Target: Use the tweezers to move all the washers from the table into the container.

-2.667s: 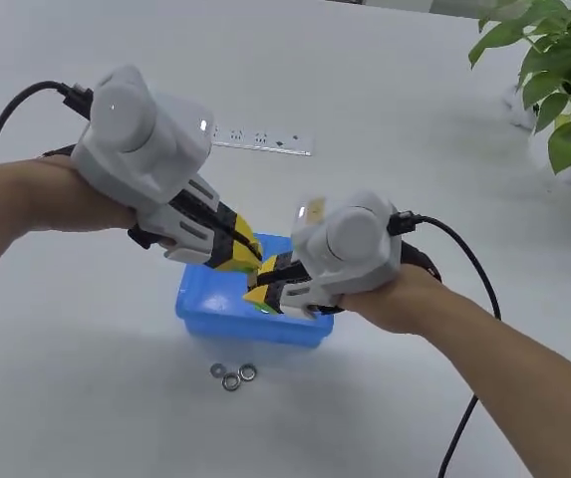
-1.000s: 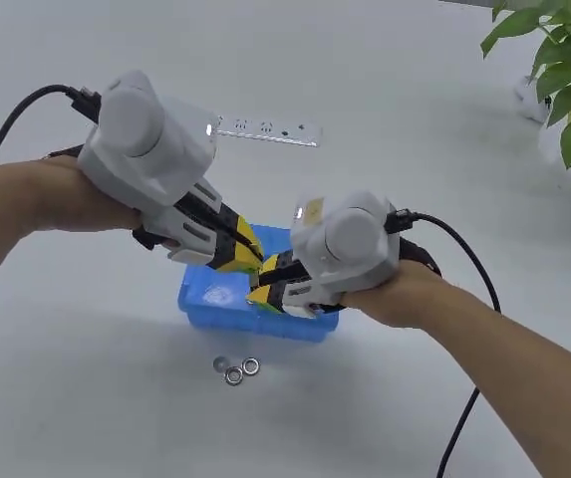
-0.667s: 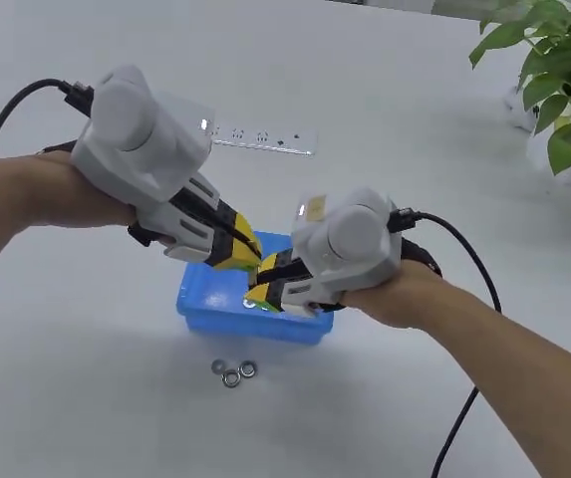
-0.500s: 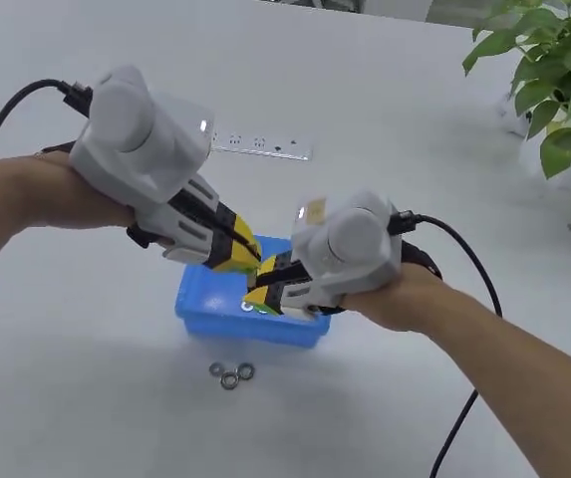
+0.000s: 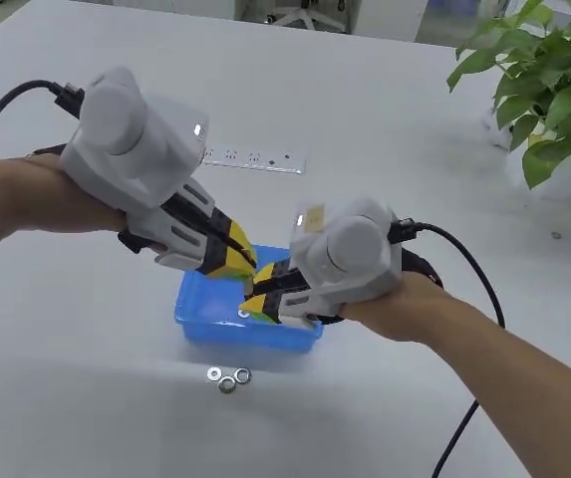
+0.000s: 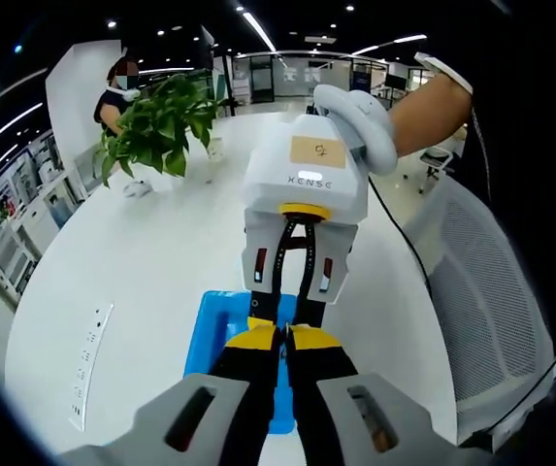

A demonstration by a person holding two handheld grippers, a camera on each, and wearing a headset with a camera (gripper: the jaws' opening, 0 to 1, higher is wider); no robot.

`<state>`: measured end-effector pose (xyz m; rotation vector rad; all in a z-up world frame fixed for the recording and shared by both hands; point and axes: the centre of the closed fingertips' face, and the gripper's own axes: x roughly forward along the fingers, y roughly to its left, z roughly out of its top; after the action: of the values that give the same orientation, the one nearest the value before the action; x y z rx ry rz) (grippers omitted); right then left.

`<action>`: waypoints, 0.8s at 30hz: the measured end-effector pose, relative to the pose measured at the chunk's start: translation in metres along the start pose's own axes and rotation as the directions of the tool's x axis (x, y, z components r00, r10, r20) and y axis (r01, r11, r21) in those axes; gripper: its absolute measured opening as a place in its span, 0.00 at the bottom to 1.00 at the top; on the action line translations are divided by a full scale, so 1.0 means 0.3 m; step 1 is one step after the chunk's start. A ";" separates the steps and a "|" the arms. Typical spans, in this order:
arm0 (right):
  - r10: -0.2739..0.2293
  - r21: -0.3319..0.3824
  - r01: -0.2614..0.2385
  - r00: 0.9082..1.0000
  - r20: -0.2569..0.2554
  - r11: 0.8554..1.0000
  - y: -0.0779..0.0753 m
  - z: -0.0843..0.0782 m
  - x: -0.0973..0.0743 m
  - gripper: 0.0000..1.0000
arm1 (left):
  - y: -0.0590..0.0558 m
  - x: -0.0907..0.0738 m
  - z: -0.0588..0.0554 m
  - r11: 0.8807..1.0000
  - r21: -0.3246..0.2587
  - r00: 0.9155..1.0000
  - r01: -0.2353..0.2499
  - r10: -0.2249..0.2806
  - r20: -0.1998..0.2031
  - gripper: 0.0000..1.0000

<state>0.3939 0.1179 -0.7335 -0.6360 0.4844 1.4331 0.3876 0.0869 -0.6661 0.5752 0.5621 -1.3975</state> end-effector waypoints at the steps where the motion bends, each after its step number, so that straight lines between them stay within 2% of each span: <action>1: 0.000 -0.001 0.000 1.000 0.000 1.000 0.003 0.000 -0.001 0.11 | -0.003 -0.001 0.001 1.000 0.002 1.000 0.000 0.000 -0.001 0.06; 12: -0.004 -0.004 0.004 1.000 0.002 1.000 0.049 0.005 -0.020 0.11 | -0.053 -0.005 0.013 1.000 0.014 1.000 -0.005 0.005 -0.007 0.06; 24: 0.014 0.006 -0.014 1.000 -0.004 1.000 0.103 -0.023 -0.012 0.11 | -0.104 0.016 -0.010 1.000 0.003 1.000 0.003 -0.003 -0.015 0.06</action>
<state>0.3632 0.1113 -0.7398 -0.6322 0.4973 1.4434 0.3569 0.0825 -0.6729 0.5882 0.5734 -1.3979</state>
